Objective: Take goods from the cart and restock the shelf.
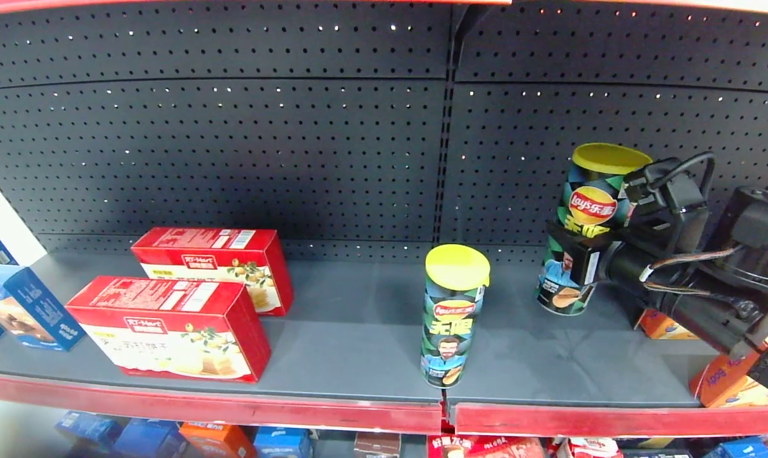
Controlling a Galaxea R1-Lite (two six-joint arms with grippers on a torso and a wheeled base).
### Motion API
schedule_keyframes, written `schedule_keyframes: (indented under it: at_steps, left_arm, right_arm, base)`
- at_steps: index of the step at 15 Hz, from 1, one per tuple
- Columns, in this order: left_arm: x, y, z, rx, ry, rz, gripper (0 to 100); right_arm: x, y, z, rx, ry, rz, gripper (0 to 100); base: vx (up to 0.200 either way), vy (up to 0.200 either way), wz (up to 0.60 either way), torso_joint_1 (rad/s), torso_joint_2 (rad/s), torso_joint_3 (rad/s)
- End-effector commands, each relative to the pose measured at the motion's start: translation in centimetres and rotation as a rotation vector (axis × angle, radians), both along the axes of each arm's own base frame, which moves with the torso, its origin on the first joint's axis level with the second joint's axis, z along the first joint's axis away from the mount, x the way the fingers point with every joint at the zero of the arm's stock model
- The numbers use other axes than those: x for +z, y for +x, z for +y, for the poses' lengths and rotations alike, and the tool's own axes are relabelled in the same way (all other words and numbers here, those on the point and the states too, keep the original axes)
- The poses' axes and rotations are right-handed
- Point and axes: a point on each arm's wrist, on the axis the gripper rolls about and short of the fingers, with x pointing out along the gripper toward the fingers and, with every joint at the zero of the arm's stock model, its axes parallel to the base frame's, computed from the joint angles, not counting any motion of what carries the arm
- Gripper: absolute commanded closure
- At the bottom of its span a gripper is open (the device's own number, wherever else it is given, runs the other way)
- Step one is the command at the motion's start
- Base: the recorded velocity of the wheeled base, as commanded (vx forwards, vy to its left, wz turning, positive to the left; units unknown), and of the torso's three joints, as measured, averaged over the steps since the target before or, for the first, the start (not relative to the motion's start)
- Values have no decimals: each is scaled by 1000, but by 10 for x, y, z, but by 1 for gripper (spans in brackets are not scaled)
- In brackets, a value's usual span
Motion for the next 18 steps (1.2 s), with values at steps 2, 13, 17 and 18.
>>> schedule_keyframes:
  at_steps: [2, 13, 17, 18]
  left_arm:
    - [0, 0, 0, 2, 0, 2, 0]
    - [0, 0, 0, 2, 0, 2, 0]
    - [0, 0, 0, 2, -1, 2, 0]
    - [0, 0, 0, 2, 0, 2, 0]
  right_arm:
    - [-14, 20, -9, 97, -9, -4, 100]
    - [-25, 30, -4, 239, -1, 3, 100]
    - [-29, 50, 1, 242, -25, -49, 100]
    - [-31, 50, 5, 281, -22, -37, 100]
  base:
    - [0, 0, 0, 0, 0, 0]
    - [0, 0, 0, 0, 0, 0]
    - [0, 0, 0, 0, 0, 0]
    - [0, 0, 0, 0, 0, 0]
